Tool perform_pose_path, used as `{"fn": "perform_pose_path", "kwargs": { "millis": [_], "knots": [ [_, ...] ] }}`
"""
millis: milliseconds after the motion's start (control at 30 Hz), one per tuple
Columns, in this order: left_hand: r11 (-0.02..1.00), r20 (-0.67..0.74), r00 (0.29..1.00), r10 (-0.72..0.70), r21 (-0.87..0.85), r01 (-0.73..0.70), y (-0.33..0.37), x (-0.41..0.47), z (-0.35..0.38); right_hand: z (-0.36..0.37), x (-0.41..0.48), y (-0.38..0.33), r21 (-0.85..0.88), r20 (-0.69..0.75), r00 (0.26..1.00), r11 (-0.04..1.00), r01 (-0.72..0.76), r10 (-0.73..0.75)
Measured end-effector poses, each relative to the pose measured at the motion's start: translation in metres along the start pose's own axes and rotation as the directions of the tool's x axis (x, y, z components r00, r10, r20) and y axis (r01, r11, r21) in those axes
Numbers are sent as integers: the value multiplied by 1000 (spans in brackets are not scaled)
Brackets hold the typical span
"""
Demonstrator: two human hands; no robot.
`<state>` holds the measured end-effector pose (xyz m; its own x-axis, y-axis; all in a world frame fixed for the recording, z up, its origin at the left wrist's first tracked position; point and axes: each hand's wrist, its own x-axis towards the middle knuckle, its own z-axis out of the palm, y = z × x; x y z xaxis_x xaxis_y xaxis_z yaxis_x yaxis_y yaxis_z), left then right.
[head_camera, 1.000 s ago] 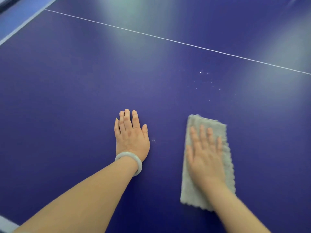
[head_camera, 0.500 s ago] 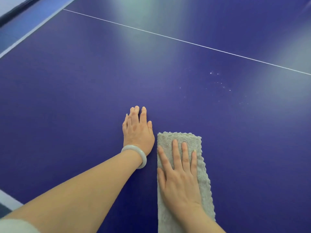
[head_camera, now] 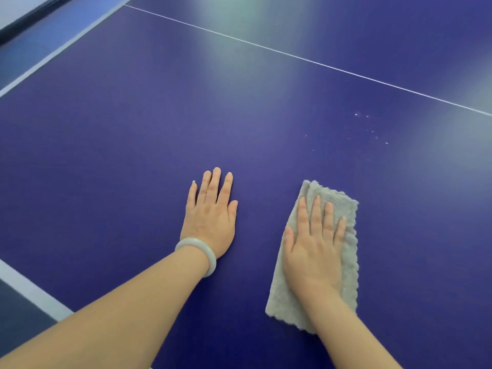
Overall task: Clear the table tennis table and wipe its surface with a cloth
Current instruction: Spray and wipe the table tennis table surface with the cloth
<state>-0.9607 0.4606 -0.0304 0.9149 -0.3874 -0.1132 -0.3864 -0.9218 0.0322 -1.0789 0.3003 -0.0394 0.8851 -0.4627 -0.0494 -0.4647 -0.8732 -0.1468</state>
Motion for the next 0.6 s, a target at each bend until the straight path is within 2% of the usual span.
{"fn": "perform_pose_path", "kwargs": {
  "millis": [100, 167, 233, 300, 400, 467, 600],
  "knots": [
    [1000, 10, 1000, 7, -12, -7, -1, 0, 1, 7, 4, -35, 27, 39, 959, 960, 280, -281],
    [1000, 17, 1000, 10, -21, -9, -1, 0, -1, 5, 33, -33, 28, 63, 930, 932, 360, -361],
    [1000, 24, 1000, 4, -19, -3, -1, -1, -1, -1, 61, -6, 16, 72, 953, 956, 293, -294],
    [1000, 24, 1000, -3, -12, 4, -1, 0, -2, -6, 70, 37, 8, 59, 993, 995, 98, -99],
    [1000, 9, 1000, 5, 0, -5, -1, 0, -1, -15, 48, 96, 19, 31, 992, 992, -126, 125],
    [1000, -19, 1000, -8, -5, 8, 1, -1, 1, -16, 33, 113, 10, 34, 982, 982, -188, 188],
    [995, -101, 995, -17, -103, 6, 26, 10, 4, -18, 30, 112, -2, 18, 975, 975, -221, 221]
  ]
}}
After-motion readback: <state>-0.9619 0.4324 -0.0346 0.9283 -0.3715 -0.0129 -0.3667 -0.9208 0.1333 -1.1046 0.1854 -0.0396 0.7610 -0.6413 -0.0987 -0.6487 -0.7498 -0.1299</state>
